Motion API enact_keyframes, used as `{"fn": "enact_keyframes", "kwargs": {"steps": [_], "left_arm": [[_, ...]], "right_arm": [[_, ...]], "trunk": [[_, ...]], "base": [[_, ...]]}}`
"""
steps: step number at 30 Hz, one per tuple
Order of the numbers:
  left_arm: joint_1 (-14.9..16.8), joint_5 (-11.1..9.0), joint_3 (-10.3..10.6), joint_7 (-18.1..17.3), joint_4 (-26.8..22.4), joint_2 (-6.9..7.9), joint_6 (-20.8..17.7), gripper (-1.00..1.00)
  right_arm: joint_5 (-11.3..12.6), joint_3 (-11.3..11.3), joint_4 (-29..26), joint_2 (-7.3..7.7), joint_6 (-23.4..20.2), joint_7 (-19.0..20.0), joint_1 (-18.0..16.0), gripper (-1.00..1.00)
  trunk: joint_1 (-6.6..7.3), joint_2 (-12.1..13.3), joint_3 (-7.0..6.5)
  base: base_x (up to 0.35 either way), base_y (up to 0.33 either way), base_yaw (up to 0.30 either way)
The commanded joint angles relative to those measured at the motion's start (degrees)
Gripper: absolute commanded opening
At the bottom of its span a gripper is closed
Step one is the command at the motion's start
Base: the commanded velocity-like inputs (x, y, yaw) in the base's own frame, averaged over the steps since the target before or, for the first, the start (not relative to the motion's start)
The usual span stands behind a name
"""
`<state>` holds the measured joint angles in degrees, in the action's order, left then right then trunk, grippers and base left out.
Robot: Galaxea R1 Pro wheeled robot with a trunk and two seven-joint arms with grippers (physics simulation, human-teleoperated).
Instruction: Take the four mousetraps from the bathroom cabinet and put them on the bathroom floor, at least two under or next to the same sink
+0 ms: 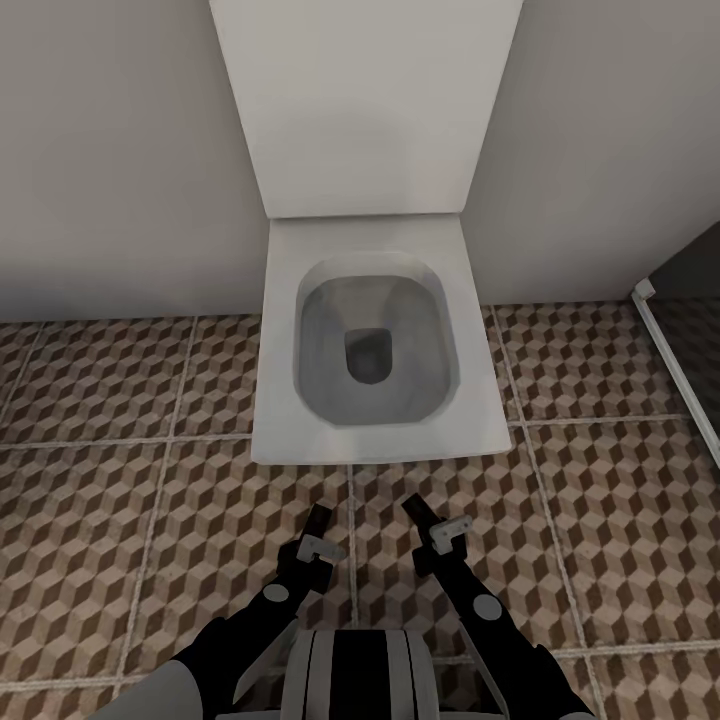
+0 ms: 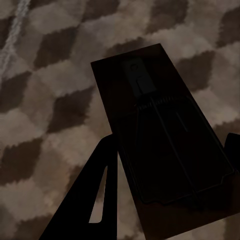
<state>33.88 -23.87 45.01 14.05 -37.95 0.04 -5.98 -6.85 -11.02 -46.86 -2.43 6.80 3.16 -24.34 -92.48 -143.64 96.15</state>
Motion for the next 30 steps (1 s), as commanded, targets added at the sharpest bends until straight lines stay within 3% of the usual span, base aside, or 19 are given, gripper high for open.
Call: {"fn": "enact_keyframes", "kwargs": {"steps": [1, 11, 12, 30], "left_arm": [[0.1, -0.2, 0.3, 0.5, -0.1, 0.05, -0.3, -1.0], [0.1, -0.2, 0.3, 0.5, -0.1, 0.05, -0.3, -1.0], [0.1, -0.2, 0.3, 0.5, -0.1, 0.05, -0.3, -1.0], [0.1, -0.2, 0.3, 0.5, -0.1, 0.05, -0.3, -1.0]], "right_arm": [[-0.5, 0.1, 0.0, -0.03, 0.1, 0.1, 0.0, -1.0], [-0.5, 0.1, 0.0, -0.03, 0.1, 0.1, 0.0, -1.0], [-0.5, 0.1, 0.0, -0.03, 0.1, 0.1, 0.0, 1.0], [-0.6, 0.1, 0.0, -0.03, 0.1, 0.1, 0.0, 1.0]], "trunk": [[0.01, 0.0, 0.03], [0.01, 0.0, 0.03], [0.01, 0.0, 0.03], [0.01, 0.0, 0.03]], "base": [[0.0, 0.0, 0.0], [0.0, 0.0, 0.0], [0.0, 0.0, 0.0], [0.0, 0.0, 0.0]]}}
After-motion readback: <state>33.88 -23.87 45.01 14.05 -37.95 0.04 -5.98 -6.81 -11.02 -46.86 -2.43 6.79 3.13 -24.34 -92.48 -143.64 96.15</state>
